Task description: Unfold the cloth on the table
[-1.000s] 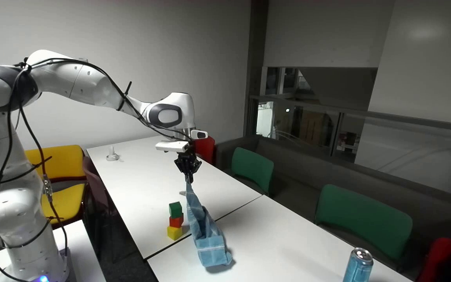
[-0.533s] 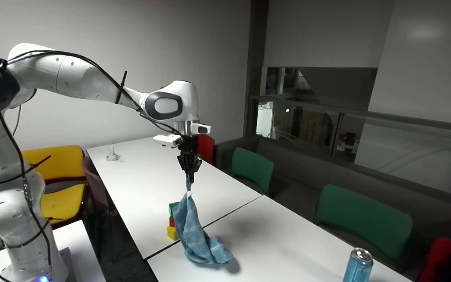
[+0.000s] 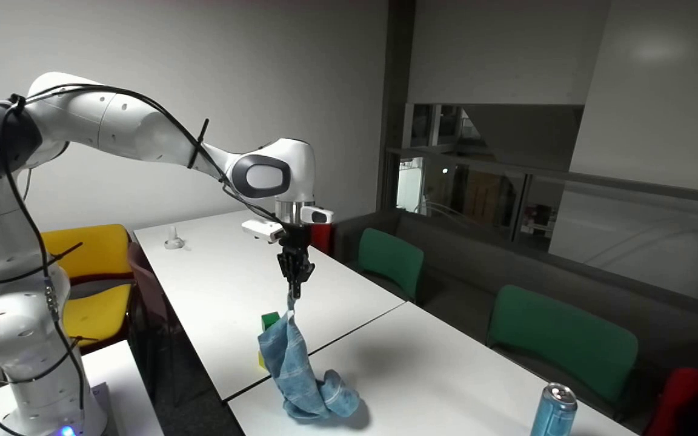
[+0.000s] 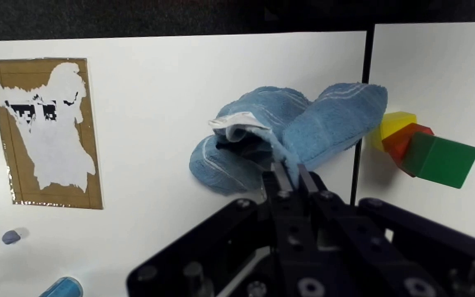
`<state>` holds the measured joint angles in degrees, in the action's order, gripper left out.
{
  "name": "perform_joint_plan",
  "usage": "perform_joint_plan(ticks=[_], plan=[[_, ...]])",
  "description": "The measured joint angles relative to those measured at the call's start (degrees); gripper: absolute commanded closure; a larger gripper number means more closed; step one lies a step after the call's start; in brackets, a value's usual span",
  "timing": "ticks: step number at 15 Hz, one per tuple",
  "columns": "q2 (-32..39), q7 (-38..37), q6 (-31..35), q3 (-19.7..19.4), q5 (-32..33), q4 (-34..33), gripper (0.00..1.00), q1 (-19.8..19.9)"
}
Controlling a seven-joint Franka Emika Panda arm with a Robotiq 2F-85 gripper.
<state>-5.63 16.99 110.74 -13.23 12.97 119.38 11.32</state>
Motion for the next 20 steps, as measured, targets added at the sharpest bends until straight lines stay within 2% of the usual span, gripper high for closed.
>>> perform_joint_plan(ticks=[3, 4, 9, 15, 20], plan=[[0.0, 0.0, 0.0, 0.0, 0.0, 0.0, 0.93, 0.0], [0.0, 0.0, 0.0, 0.0, 0.0, 0.0, 0.98, 0.0], [0.5, -0.6, 0.3, -0.1, -0.8, 0.0, 0.98, 0.0], [2.4, -0.5, 0.5, -3.1, -11.9, -3.8, 0.98, 1.7], [7.1, 1.9, -0.2, -8.1, -23.9, -10.0, 0.98, 6.6]])
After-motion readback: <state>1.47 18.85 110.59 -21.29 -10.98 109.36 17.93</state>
